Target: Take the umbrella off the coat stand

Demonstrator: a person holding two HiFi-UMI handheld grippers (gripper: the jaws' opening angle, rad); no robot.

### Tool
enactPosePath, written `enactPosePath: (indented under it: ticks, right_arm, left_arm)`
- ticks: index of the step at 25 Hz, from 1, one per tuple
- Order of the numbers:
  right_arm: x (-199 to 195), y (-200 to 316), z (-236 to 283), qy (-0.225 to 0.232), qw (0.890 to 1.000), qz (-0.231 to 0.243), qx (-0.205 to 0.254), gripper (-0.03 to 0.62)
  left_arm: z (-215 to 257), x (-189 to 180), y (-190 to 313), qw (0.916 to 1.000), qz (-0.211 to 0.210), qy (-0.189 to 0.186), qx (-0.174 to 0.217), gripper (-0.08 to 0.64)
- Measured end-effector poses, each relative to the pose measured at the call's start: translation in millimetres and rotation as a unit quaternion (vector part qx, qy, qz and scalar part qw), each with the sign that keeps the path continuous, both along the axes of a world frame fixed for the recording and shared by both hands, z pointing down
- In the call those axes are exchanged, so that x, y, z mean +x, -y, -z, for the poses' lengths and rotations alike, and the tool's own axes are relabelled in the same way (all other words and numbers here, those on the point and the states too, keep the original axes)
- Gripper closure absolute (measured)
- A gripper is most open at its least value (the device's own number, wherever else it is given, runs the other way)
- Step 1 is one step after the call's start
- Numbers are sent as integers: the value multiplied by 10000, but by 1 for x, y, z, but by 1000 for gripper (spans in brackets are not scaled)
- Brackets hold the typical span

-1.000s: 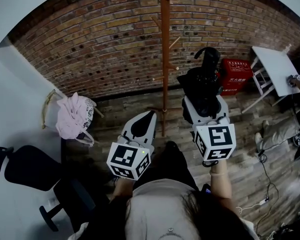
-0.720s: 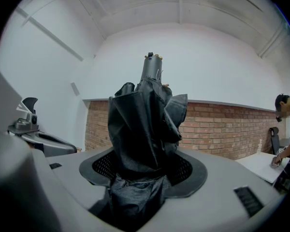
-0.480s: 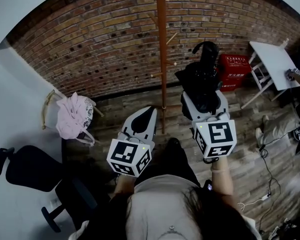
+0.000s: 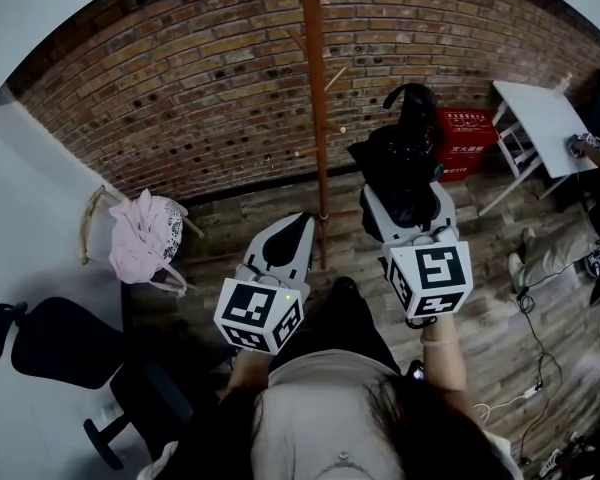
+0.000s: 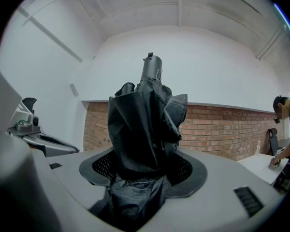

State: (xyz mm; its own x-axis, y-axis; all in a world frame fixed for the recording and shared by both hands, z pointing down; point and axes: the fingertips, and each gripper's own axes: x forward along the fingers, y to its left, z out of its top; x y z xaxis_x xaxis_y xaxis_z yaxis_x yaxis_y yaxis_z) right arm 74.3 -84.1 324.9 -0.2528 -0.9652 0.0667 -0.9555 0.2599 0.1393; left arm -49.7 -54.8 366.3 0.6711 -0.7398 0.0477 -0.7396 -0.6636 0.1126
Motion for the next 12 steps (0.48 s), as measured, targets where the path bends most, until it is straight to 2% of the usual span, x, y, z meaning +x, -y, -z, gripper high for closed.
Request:
enactPosePath:
  ticks: [12]
  right_arm:
    - [6,4,-2,-14,10000,56,4,293]
  left_arm:
    - [-1,15,6,10000,-95,13,-1,551]
